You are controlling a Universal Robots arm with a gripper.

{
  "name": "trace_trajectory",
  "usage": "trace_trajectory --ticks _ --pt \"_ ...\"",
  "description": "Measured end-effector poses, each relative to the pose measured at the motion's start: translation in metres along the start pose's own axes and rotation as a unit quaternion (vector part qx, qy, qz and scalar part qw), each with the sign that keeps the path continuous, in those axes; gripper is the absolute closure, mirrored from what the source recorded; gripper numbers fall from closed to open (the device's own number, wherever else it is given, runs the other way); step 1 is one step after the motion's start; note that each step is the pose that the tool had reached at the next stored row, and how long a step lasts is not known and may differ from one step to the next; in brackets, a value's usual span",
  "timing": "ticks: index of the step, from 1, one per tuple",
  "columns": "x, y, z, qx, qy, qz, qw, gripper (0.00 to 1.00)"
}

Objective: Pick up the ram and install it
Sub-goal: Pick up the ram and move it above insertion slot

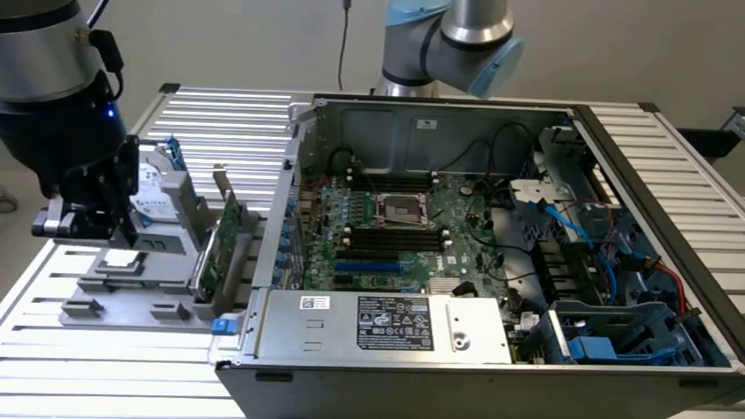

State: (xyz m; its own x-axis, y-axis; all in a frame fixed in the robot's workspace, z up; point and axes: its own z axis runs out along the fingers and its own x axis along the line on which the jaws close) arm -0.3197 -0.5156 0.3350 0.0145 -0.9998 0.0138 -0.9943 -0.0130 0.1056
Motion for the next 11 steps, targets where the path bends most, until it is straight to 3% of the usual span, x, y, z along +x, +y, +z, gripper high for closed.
trace_trajectory --ticks 4,11 --pt "0.001 -0.0159 -0.0165 -0.0066 0.0001 0.0 1.0 0.86" --pt "0.001 -0.0432 -0.0472 -0.0147 0.0001 0.0 0.9999 0.86"
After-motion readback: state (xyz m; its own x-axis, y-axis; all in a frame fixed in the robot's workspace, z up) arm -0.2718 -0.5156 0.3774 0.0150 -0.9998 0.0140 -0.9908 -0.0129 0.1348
